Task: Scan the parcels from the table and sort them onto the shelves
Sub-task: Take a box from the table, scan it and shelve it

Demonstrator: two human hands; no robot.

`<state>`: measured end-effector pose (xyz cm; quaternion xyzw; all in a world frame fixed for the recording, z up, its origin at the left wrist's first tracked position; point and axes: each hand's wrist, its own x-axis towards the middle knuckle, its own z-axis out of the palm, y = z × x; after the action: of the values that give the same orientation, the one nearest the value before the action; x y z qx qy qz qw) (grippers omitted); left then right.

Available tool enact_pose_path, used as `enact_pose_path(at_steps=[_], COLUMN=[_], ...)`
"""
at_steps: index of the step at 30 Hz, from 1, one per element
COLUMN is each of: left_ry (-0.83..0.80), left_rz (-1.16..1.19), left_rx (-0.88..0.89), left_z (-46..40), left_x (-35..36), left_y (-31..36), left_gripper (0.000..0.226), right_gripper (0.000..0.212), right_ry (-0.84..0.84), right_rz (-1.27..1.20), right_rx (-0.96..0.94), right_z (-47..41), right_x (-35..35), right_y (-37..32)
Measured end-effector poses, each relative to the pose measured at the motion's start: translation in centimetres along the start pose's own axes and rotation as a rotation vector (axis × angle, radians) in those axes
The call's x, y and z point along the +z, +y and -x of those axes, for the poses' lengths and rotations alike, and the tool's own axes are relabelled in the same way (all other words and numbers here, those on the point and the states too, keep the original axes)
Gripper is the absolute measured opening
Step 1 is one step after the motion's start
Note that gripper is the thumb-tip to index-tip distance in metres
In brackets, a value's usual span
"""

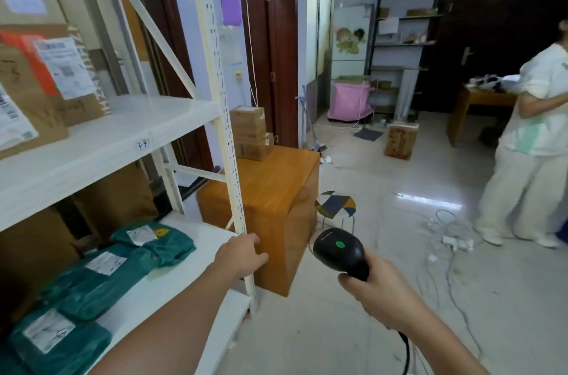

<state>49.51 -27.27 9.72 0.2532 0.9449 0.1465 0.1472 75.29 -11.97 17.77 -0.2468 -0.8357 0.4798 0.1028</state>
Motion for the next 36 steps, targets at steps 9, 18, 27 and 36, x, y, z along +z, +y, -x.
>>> enact_pose_path(at_steps=[9,18,27,36], left_ry=[-0.041,0.002,0.029,0.048], left_rz=[-0.028,0.078,0.085,0.077], left_rx=[0.12,0.048,-0.02,-0.082], left_z=[-17.5,-34.9,-52.2,-69.5], left_x=[0.1,-0.2,-2.8,-7.5], left_y=[6.1,10.0,8.4,6.3], left_gripper=[0.072,0.08,0.077,0.074], right_gripper=[0.016,0.017,0.023,0.024], right_ry=[0.014,-0.071,-0.158,-0.231], right_rz=[-0.031,0.087,0.149,0.134], right_rx=[0.071,0.002,-0.023,-0.016], right_z=[-16.0,-35.3,-55.2,-72.8], right_x=[-3.5,-10.4,-10.3,-8.2], right_y=[2.3,2.8,2.2,0.4])
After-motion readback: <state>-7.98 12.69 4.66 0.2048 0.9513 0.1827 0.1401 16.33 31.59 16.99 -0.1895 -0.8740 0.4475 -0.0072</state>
